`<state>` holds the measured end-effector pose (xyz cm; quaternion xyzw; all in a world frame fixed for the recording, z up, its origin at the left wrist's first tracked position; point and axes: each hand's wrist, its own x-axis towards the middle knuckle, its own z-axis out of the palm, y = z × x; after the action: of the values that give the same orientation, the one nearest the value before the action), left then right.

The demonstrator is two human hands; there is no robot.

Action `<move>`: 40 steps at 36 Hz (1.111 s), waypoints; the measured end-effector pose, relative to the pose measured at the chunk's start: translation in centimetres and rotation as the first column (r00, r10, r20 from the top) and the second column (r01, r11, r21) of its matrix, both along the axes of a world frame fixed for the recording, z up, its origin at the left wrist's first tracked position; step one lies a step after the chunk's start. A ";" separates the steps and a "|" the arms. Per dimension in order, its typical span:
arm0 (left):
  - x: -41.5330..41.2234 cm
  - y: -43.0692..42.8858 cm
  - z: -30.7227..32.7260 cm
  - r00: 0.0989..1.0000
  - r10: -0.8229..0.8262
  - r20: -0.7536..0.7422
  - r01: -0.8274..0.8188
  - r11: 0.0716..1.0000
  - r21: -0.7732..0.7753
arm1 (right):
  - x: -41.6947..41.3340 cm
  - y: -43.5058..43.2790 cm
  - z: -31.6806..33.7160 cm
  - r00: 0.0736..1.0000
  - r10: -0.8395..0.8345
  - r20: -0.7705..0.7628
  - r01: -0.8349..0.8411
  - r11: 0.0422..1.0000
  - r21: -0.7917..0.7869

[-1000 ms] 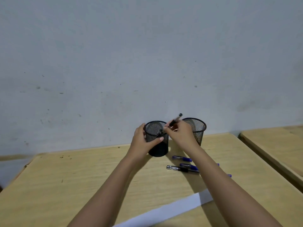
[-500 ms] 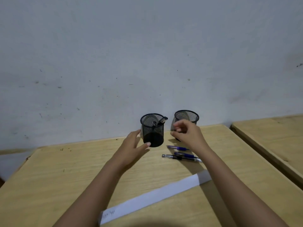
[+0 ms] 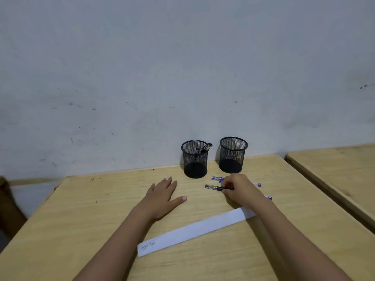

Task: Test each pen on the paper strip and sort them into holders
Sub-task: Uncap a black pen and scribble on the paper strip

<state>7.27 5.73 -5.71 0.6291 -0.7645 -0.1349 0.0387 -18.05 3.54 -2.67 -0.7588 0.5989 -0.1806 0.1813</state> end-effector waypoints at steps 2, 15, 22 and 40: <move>0.0 0.1 0.1 1.000 0.006 0.003 -0.006 1.000 0.004 | 0.2 0.1 0.2 1.000 0.014 -0.009 -0.014 1.000 -0.013; -1.9 3.0 4.0 0.814 -0.054 -0.578 -0.021 0.992 -0.121 | 3.5 3.7 3.7 0.984 0.156 0.086 -0.136 0.970 -0.203; -1.7 6.9 6.0 0.698 -0.195 -0.689 -0.058 0.944 -0.326 | 5.1 7.5 5.2 0.946 0.271 0.180 -0.220 0.941 -0.259; 0.7 12.9 7.3 0.470 -0.154 -0.869 -0.234 0.928 -0.291 | 9.2 13.3 4.1 0.112 -0.058 0.992 -0.211 0.974 0.081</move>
<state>8.00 18.64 1.59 0.4676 -0.6300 -0.2914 0.5473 -8.83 16.87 1.40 -0.4532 0.3013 -0.5675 0.6178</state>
